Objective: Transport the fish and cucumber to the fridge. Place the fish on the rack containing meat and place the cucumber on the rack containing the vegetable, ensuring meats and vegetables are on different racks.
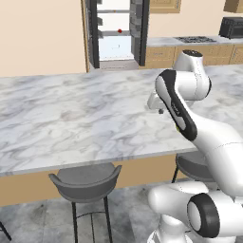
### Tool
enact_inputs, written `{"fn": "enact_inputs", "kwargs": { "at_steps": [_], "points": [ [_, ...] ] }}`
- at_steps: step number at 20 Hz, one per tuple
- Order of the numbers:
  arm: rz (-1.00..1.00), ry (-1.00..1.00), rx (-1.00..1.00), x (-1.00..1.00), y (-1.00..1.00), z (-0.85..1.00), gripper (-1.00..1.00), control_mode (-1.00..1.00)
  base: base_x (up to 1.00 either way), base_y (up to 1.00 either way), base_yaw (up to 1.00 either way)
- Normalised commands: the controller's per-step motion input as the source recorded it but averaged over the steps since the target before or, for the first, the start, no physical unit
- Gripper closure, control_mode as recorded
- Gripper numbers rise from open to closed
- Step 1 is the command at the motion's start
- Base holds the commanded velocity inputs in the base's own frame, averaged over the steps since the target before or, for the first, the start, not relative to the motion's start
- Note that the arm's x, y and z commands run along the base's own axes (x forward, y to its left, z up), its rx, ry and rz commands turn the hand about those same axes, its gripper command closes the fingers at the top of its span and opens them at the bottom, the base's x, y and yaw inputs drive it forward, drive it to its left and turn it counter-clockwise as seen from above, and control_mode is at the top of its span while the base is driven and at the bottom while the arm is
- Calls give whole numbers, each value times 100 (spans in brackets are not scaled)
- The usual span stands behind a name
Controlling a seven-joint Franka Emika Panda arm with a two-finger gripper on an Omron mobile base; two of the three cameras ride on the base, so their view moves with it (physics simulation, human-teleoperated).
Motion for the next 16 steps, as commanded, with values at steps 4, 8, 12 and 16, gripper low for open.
{"fn": "enact_inputs", "kwargs": {
  "at_steps": [4,8,12,16],
  "points": [
    [0,0,0,-34,0,0,-100,-100,0,0,0],
    [0,5,-9,-62,-7,-23,-100,-100,0,0,0],
    [0,15,-20,-28,-23,-48,-100,-100,0,0,0],
    [-26,22,-9,0,-42,-40,-100,-100,0,0,0]
  ]
}}
